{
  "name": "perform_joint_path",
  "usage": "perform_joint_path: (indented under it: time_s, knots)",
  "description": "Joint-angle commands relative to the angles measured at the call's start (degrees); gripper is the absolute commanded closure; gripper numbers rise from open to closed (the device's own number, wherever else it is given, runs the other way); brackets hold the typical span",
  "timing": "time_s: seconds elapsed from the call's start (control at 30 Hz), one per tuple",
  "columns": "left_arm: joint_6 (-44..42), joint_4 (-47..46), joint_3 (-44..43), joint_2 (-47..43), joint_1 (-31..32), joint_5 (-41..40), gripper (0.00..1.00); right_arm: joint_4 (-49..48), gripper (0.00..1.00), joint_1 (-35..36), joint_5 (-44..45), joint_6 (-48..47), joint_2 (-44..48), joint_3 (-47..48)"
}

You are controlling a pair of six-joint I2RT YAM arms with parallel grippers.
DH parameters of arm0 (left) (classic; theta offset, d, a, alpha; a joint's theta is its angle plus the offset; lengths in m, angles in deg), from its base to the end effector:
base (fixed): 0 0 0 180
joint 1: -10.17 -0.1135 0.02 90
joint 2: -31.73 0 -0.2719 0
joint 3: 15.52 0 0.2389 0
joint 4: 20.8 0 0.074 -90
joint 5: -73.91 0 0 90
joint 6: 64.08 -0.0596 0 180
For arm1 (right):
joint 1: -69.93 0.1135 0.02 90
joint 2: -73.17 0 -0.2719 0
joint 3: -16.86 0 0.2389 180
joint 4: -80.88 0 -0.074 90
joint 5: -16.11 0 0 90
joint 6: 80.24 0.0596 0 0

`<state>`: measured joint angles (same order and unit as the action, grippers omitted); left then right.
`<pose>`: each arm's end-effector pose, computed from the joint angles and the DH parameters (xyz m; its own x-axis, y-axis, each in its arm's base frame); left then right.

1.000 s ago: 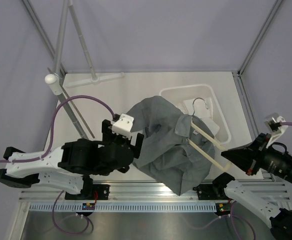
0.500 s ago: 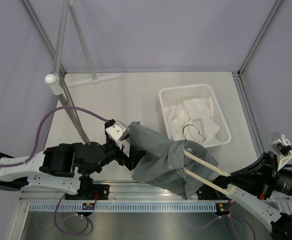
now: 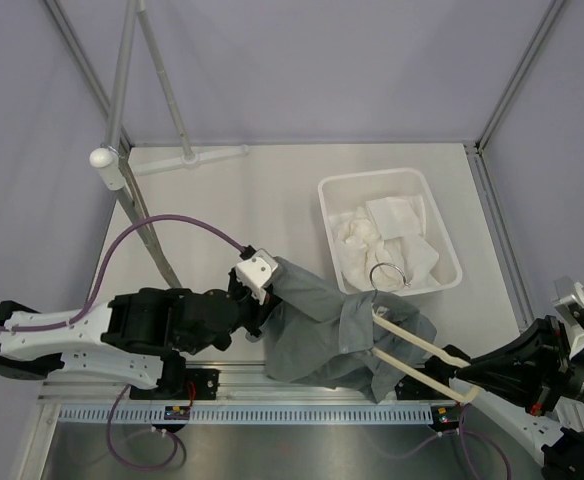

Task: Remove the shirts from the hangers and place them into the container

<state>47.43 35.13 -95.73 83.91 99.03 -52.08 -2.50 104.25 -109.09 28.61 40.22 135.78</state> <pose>0.0384 -0.1714 0.3834 -0.3015 0.2390 -0.9230 0.7396 0.6696 -0.0682 -0.0778 -0.0115 0.4770 -0.4445 0.0162 -0.8956 -0.8295 0.3701 0.4183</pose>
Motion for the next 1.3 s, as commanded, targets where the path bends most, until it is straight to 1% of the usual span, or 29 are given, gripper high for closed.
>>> perform_joint_path:
  time_s: [0.0,0.03,0.1,0.13,0.17,0.2,0.23,0.27,0.3,0.4,0.43,0.5,0.53,0.57,0.63,0.67,0.7,0.73,0.77,0.83,0.87,0.9,0.93,1.0,1.03,1.1,1.2,1.23,1.27]
  knots:
    - [5.4,3.9,-3.2,-2.1,0.2,-5.5,1.0,1.0,1.0,0.0,-2.0,0.0,0.5,0.7]
    - [9.2,5.7,-3.9,-3.1,0.2,-10.1,1.0,1.1,1.0,0.0,-1.5,0.0,0.8,0.7]
    - [14.8,13.2,-7.3,-3.7,0.2,-16.7,1.0,1.4,1.0,0.0,-0.9,0.0,1.0,0.0]
    - [24.4,22.1,-9.2,-3.7,0.2,-24.5,1.0,1.6,1.0,0.0,-0.3,0.0,1.1,-0.2]
    - [29.3,27.1,-11.3,-3.4,0.2,-27.4,1.0,1.8,1.0,0.0,0.1,0.0,1.2,-0.6]
    - [33.3,31.3,-15.5,-3.1,0.2,-30.3,1.0,2.1,1.0,0.0,0.5,0.0,1.3,-1.0]
    - [37.6,36.4,-17.4,-2.9,0.2,-34.6,1.0,2.4,1.0,0.0,1.2,0.0,1.4,-1.4]
    - [37.4,37.3,-19.0,-2.1,0.2,-36.3,1.0,2.5,1.0,0.0,1.6,0.0,1.5,-1.6]
    - [37.1,37.7,-22.1,-1.7,0.2,-39.8,1.0,2.6,1.0,0.0,1.8,0.1,1.6,-2.3]
    - [29.7,32.5,-25.7,0.0,0.2,-45.1,1.0,3.8,1.0,0.0,3.0,0.4,1.9,-3.0]
    - [21.9,25.5,-25.7,0.3,0.1,-48.2,1.0,4.7,1.0,0.0,4.3,0.5,2.2,-3.0]
    - [10.5,14.0,-24.2,-0.1,0.0,-51.0,1.0,5.7,1.0,0.0,6.1,0.7,2.4,-2.4]
    - [-4.0,-2.2,-20.4,-0.4,-0.4,-52.8,1.0,7.0,1.0,0.0,8.6,1.0,2.8,-1.9]
    - [-12.8,-12.5,-17.9,-0.8,-0.6,-53.0,1.0,7.6,1.0,-0.1,9.8,1.1,2.9,-0.1]
    - [-26.9,-31.2,-12.4,-1.5,-0.6,-51.7,1.0,9.0,1.0,0.0,13.7,1.6,2.8,2.6]
    - [-25.1,-29.8,-12.6,-1.0,-0.6,-50.9,1.0,9.6,1.0,0.0,15.5,1.9,2.6,5.9]
    - [-21.8,-25.5,-13.8,0.8,-0.6,-49.5,1.0,10.1,1.0,0.0,18.7,2.2,2.2,7.7]
    - [-11.5,-13.6,-15.5,1.9,-0.7,-48.5,1.0,10.5,1.0,-0.1,19.8,2.5,1.7,9.1]
    - [-7.0,-8.2,-18.7,3.1,-1.1,-47.3,1.0,10.4,1.0,-0.2,20.4,2.5,1.6,11.3]
    - [-0.4,0.0,-20.5,5.9,-2.8,-42.7,1.0,9.8,1.0,-0.2,19.5,2.8,1.1,12.2]
    - [0.5,1.1,-21.2,6.5,-3.7,-41.8,1.0,9.6,1.0,-0.2,17.8,2.7,0.9,12.7]
    - [1.2,1.9,-21.5,7.1,-4.7,-40.8,1.0,9.7,1.0,-0.3,15.0,2.8,0.5,12.7]
    - [1.6,3.2,-21.8,8.2,-7.4,-37.6,1.0,9.8,1.0,-0.3,13.9,2.9,0.3,12.6]
    - [1.7,4.7,-23.2,9.1,-10.1,-33.5,1.0,10.0,1.0,-0.4,10.0,3.6,0.3,11.1]
    - [1.1,4.3,-23.4,9.4,-11.8,-32.8,1.0,9.6,1.0,-0.3,9.0,4.3,0.9,10.2]
    - [-1.6,1.9,-24.1,10.0,-12.8,-31.2,1.0,9.0,1.0,-1.0,6.0,5.7,2.9,5.4]
    - [-5.6,-0.9,-26.6,11.9,-16.2,-29.9,1.0,12.0,1.0,-2.9,5.4,5.1,5.0,2.0]
    - [-6.7,-1.6,-27.5,12.7,-17.0,-30.4,1.0,12.0,1.0,-2.9,4.6,5.5,5.8,1.0]
    - [-10.3,-4.4,-28.3,14.3,-17.5,-31.9,1.0,12.0,1.0,-2.9,3.9,6.5,6.9,-0.6]
